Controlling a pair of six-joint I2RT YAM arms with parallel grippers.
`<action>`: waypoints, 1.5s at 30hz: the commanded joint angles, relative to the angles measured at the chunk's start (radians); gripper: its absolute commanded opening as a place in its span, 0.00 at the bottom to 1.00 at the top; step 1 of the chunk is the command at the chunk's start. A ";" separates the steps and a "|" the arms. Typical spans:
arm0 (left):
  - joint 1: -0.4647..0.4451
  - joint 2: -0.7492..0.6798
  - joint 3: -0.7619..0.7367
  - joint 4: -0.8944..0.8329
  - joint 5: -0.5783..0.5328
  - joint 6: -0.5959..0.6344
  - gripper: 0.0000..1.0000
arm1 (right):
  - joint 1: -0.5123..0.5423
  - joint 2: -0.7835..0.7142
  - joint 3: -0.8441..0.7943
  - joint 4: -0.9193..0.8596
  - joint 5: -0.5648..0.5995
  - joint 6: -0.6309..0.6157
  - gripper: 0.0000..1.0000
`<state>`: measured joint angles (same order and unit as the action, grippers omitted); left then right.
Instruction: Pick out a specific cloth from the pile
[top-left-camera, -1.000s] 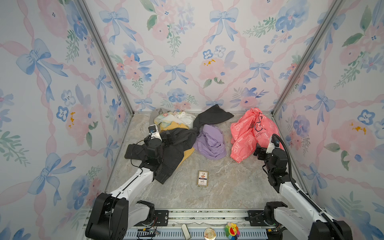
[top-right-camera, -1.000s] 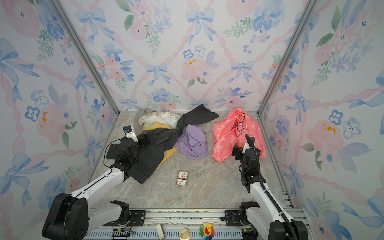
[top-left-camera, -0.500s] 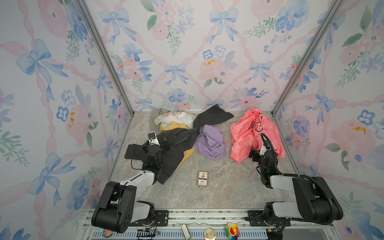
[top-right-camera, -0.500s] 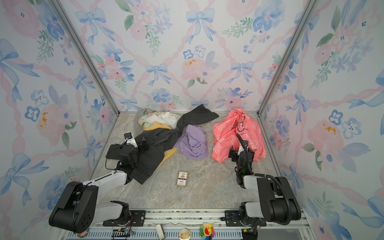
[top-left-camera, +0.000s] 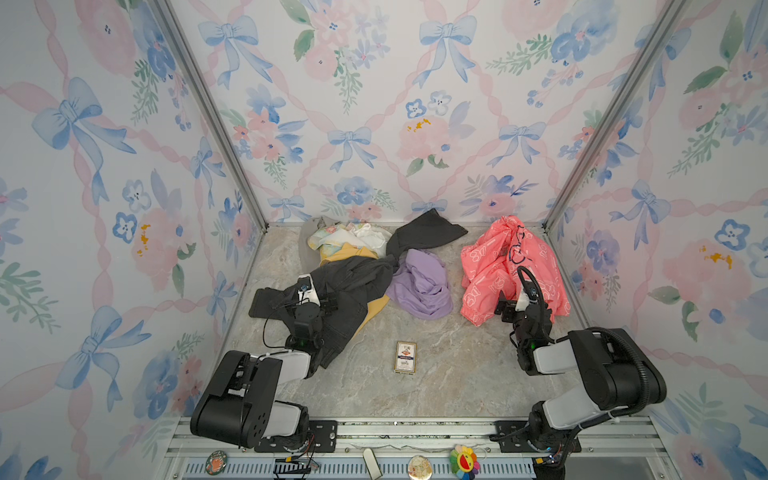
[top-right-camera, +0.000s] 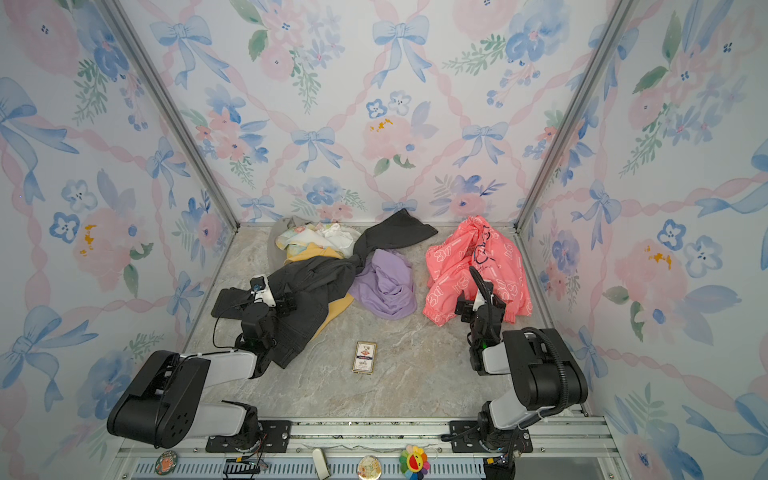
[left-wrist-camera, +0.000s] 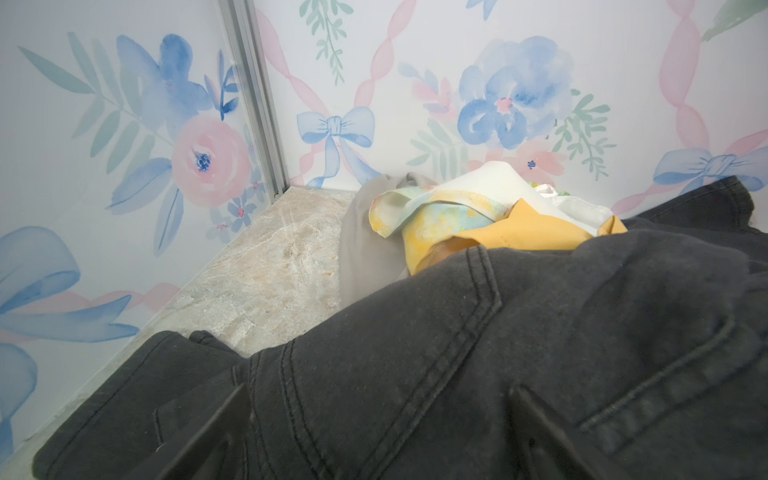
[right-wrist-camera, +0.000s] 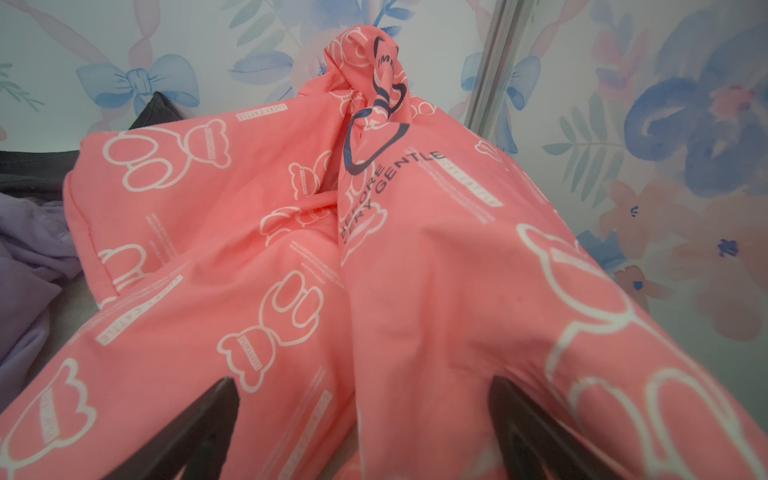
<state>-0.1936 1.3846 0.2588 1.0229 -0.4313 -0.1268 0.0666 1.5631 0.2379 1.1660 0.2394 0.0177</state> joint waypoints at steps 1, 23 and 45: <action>0.039 0.011 -0.015 0.061 -0.023 -0.005 0.98 | -0.005 -0.001 -0.004 0.059 -0.009 0.006 0.97; 0.060 0.169 -0.095 0.378 0.025 0.021 0.98 | -0.001 -0.005 0.050 -0.046 -0.027 -0.003 0.97; 0.043 0.173 -0.081 0.364 0.002 0.037 0.98 | -0.011 -0.015 0.156 -0.263 -0.130 -0.026 0.97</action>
<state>-0.1436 1.5440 0.1608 1.3754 -0.4236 -0.1104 0.0494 1.5616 0.3813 0.9207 0.1116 0.0055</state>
